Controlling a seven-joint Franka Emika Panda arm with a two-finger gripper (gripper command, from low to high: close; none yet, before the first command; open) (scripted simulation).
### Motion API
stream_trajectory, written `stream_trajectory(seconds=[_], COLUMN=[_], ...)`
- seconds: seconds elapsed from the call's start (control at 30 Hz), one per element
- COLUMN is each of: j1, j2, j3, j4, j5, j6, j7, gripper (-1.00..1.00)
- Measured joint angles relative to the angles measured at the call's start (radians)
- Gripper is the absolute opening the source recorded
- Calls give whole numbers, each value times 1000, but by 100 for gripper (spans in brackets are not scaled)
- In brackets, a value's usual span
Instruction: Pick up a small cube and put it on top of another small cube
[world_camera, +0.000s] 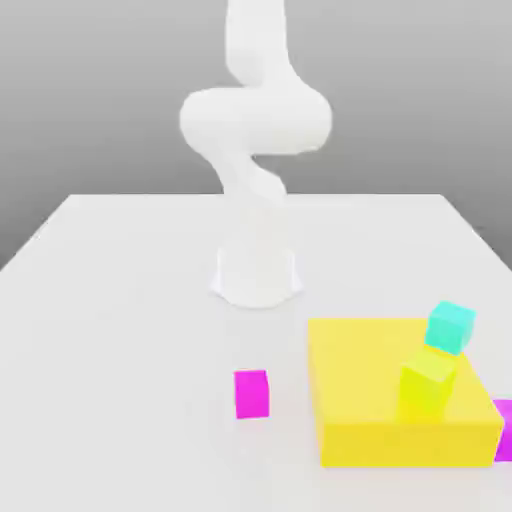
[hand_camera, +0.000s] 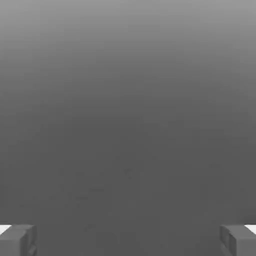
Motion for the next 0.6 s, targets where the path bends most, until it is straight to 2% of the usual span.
stream_trajectory(seconds=[0.6], j1=[286], j2=[402], j3=[-319], j4=[-347], j5=[-27], j6=[319], j7=[-878], gripper=[0])
